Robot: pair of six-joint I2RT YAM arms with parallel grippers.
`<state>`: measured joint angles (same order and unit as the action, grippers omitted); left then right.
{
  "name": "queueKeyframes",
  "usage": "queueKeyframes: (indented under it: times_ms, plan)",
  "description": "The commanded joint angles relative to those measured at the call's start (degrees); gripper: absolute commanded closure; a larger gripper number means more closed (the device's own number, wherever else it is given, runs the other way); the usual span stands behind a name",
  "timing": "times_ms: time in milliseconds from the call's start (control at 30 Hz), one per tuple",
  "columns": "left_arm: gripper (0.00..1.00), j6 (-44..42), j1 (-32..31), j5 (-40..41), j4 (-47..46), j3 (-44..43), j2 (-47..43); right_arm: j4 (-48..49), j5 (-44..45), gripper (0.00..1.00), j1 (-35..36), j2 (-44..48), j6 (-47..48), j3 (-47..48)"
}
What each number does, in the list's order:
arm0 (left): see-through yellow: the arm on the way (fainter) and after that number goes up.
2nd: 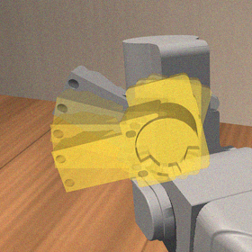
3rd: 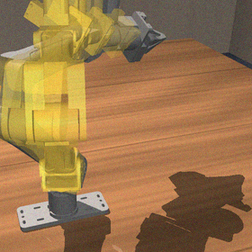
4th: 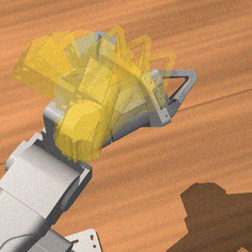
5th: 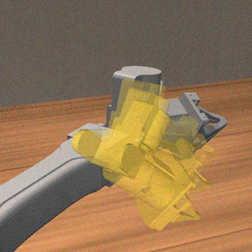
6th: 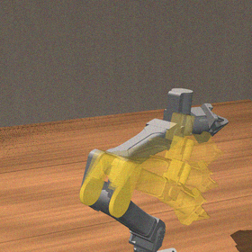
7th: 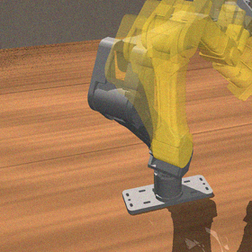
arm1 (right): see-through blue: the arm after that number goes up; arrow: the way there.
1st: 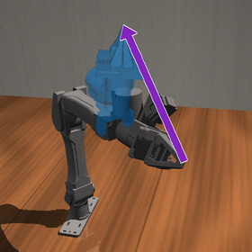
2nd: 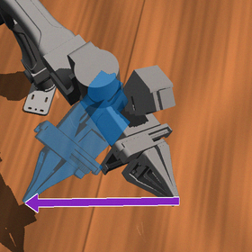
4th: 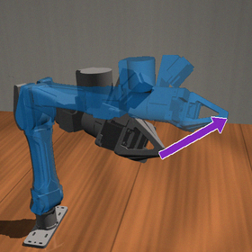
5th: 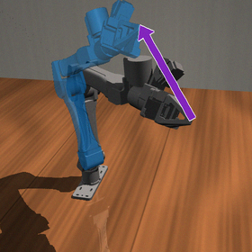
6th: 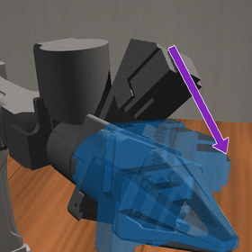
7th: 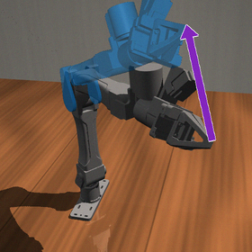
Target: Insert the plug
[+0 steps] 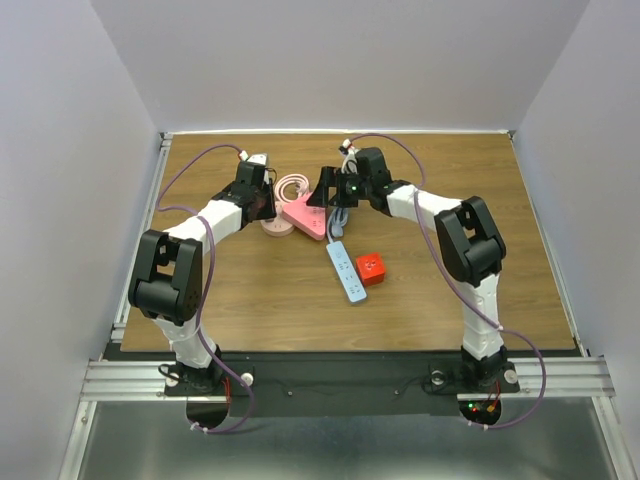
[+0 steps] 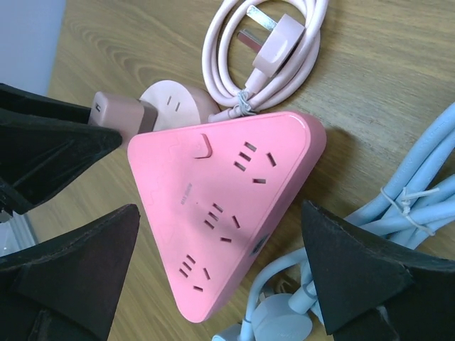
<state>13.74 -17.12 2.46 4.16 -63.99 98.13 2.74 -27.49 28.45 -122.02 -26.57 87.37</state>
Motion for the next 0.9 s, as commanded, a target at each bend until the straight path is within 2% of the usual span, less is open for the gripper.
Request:
queueKeyframes:
  times_ms: [0, 667, 867]
  plan:
    - [1.0, 0.2, -0.2, -2.2, 1.9, 0.4, 0.1, 5.5, -5.4, 0.01, -0.9, -1.6, -2.3, 0.0]
    - [1.0, 0.1, -0.2, -2.2, 2.3, -0.1, 0.2, 4.6, -11.3, 0.04, 0.0, -5.5, -3.8, 0.0]
    - [1.0, 0.1, -0.2, -2.2, 2.3, -0.3, 0.4, 4.6, -11.3, 0.05, 2.2, -7.0, -3.8, 0.5]
